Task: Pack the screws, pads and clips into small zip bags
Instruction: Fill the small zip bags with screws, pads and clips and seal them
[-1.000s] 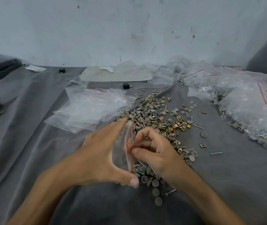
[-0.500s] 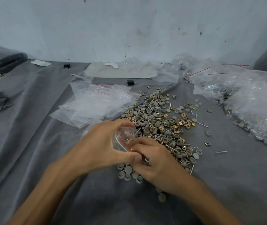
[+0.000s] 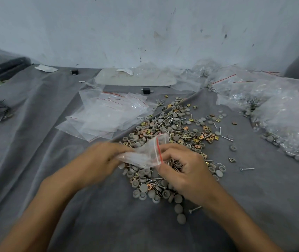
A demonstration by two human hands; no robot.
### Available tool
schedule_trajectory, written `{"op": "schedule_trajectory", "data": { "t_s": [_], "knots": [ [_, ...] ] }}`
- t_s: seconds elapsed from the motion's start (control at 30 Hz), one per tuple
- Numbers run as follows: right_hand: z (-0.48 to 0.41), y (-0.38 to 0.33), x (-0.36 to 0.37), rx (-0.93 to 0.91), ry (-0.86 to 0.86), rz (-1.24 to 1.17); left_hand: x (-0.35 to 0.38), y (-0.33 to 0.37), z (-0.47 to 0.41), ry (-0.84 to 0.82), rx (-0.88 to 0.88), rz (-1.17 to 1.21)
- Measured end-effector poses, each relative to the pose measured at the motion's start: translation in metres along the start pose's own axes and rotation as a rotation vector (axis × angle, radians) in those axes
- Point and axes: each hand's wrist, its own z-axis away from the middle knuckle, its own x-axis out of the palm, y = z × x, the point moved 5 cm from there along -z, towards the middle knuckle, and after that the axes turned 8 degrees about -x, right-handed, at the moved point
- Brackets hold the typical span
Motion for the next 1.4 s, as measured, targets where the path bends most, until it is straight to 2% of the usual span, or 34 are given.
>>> {"op": "schedule_trajectory", "data": {
  "t_s": [0.1, 0.17, 0.23, 0.3, 0.37, 0.5, 0.57, 0.7, 0.83, 0.9, 1.1, 1.27, 1.33, 1.4],
  "knots": [
    [0.000, 0.003, -0.003, 0.005, 0.027, 0.034, -0.012, -0.003, -0.001, 0.224, -0.059, 0.057],
    [0.000, 0.003, -0.003, -0.008, 0.034, 0.030, -0.017, -0.003, 0.000, 0.300, -0.082, 0.132],
    [0.000, 0.004, -0.003, -0.017, 0.024, 0.039, -0.017, -0.002, 0.002, 0.256, -0.074, 0.142],
    [0.000, 0.003, -0.001, -0.033, 0.014, 0.061, -0.013, 0.000, 0.005, 0.092, -0.082, 0.121],
    [-0.001, 0.001, 0.002, -0.062, -0.003, 0.104, -0.011, 0.006, 0.007, 0.025, -0.051, 0.161],
    [0.000, -0.006, 0.012, -0.137, -0.056, 0.197, -0.010, 0.025, 0.006, 0.242, 0.023, 0.263],
    [0.002, -0.009, 0.020, -0.184, -0.082, 0.257, -0.005, 0.032, 0.005, 0.280, 0.010, 0.265],
    [0.006, -0.011, 0.033, -0.223, -0.120, 0.333, -0.001, 0.036, 0.006, 0.296, -0.021, 0.103],
    [0.006, -0.007, 0.037, -0.190, -0.131, 0.323, -0.018, 0.040, 0.017, 0.559, -0.009, 0.001],
    [0.004, -0.005, 0.035, -0.196, -0.092, 0.302, -0.025, 0.044, 0.023, 0.627, 0.006, -0.020],
    [-0.002, -0.004, 0.037, -0.194, -0.110, 0.246, -0.020, 0.042, 0.018, 0.430, -0.050, -0.051],
    [0.001, -0.010, 0.036, -0.172, -0.142, 0.169, -0.027, 0.037, 0.019, 0.580, -0.052, 0.082],
    [-0.001, -0.011, 0.021, -0.122, -0.064, 0.073, -0.026, 0.034, 0.017, 0.610, -0.080, 0.060],
    [-0.004, -0.005, -0.005, -0.079, 0.042, 0.077, -0.025, 0.030, 0.016, 0.602, -0.098, 0.052]
  ]
}}
